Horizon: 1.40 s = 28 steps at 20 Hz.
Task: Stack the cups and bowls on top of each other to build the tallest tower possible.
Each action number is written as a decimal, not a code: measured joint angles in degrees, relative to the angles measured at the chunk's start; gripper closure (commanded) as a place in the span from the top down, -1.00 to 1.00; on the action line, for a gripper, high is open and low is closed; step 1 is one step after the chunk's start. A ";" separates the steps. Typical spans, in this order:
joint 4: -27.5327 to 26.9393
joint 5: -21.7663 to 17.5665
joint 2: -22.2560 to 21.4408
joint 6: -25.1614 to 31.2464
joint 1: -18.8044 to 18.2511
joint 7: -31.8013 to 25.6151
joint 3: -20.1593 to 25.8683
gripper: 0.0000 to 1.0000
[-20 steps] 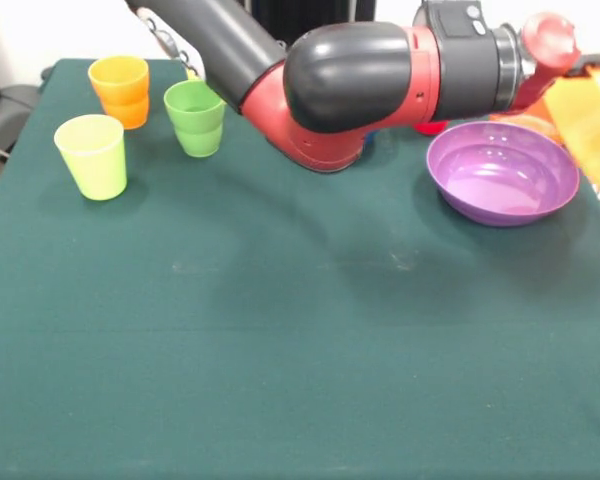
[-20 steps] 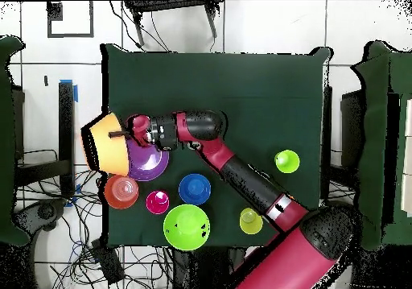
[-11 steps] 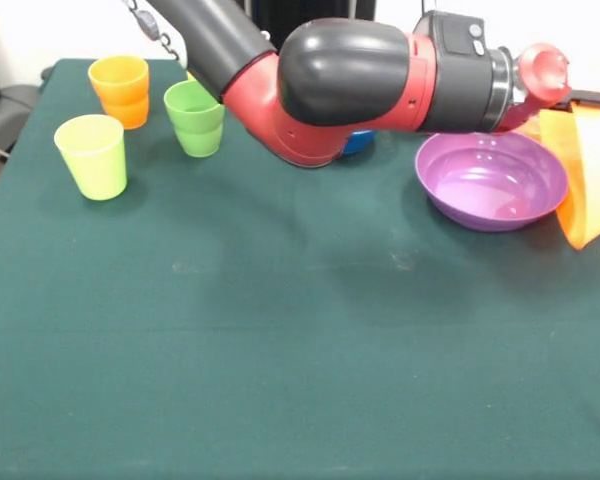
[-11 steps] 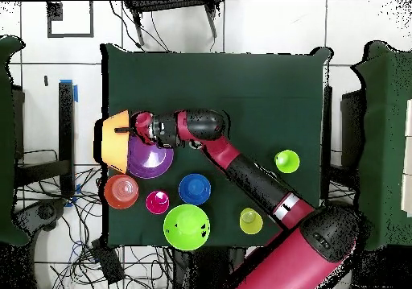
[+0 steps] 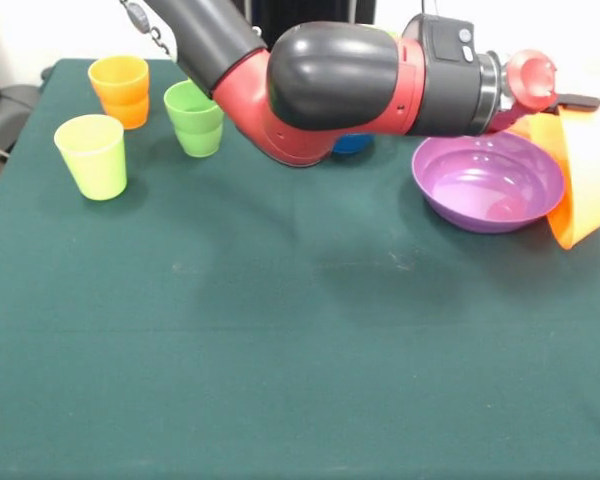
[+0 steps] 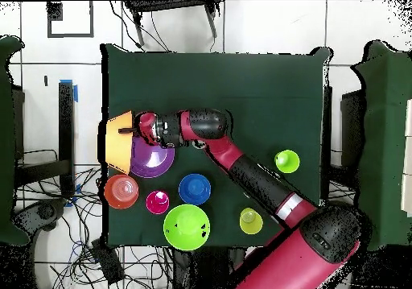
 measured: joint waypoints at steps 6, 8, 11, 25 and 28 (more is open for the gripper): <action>-2.26 2.49 -0.01 4.36 1.81 0.00 -1.39 -1.00; -3.50 3.17 0.16 6.17 2.49 0.00 -1.70 -1.00; -6.29 3.91 0.34 9.99 3.83 0.00 -2.22 -1.00; -18.12 4.16 -0.05 26.19 7.85 0.00 -5.85 -1.00; -22.21 4.12 0.01 29.63 9.76 0.00 -6.50 -1.00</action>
